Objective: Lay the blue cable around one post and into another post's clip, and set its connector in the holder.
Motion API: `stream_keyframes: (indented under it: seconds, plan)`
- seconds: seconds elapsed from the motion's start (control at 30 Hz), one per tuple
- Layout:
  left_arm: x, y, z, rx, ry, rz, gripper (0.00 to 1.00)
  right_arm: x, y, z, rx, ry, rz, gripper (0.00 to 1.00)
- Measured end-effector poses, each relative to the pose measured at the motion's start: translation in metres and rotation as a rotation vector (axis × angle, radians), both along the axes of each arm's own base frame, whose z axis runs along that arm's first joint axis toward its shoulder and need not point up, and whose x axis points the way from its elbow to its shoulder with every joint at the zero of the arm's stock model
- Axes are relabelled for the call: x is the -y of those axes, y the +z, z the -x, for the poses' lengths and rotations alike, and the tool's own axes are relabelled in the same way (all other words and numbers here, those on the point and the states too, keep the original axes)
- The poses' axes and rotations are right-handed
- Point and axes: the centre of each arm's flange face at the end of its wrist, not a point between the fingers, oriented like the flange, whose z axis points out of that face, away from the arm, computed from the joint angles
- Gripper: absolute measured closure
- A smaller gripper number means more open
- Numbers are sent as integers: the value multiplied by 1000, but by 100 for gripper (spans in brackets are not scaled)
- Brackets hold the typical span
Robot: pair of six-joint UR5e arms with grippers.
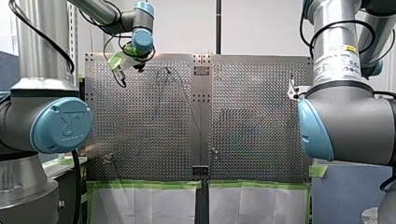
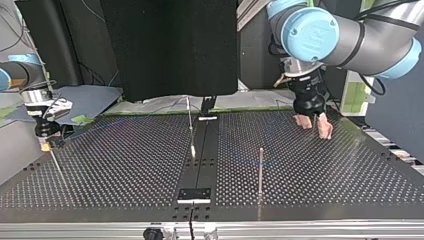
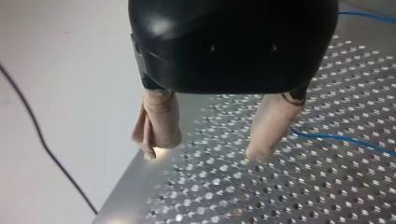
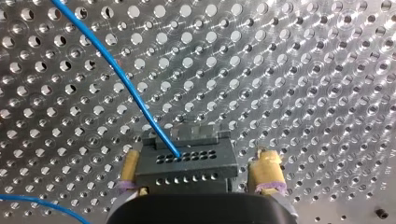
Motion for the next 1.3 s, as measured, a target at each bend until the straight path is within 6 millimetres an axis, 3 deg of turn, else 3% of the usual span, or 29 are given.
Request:
stream_keyframes:
  seconds: [1.3]
  plan:
    - [9, 7, -10, -57, -113, -332, 0, 1, 0, 8, 1, -11, -6, 0]
